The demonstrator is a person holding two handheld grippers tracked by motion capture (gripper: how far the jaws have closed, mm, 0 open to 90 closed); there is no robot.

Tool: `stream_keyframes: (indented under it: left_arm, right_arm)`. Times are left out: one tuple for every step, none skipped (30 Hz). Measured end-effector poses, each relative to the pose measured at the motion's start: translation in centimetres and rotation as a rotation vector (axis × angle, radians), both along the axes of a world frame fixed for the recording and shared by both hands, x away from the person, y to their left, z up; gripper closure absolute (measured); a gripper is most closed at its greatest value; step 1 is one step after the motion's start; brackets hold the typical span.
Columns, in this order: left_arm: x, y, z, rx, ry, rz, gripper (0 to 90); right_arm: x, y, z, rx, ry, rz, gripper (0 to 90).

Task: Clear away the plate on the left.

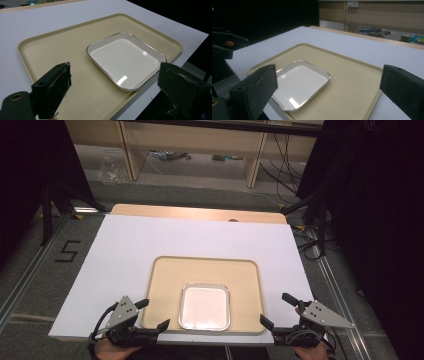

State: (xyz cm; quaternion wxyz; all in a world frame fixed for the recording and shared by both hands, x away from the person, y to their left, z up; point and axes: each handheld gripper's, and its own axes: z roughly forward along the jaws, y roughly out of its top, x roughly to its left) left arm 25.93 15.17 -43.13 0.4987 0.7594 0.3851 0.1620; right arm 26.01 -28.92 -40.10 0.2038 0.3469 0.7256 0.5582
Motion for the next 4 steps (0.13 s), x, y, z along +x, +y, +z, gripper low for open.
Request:
stream_keyframes:
  left_arm:
    - [0.02, -0.08, -0.04, -0.005, 0.003, 0.002, 11.3]
    - [0.07, -0.08, -0.05, 0.001, 0.005, 0.002, 11.3]
    - [0.20, -0.06, -0.10, 0.005, 0.000, -0.014, 11.3]
    - [0.24, -0.09, -0.08, 0.020, -0.004, -0.013, 11.4]
  right_arm:
    - [0.00, 0.01, 0.00, 0.002, 0.001, 0.000, 2.0]
    - [0.01, 0.04, -0.02, 0.005, -0.001, -0.002, 2.0]
    - [0.01, 0.04, -0.02, 0.005, -0.001, -0.001, 2.0]
    - [0.01, 0.02, -0.03, 0.005, -0.001, 0.002, 2.0]
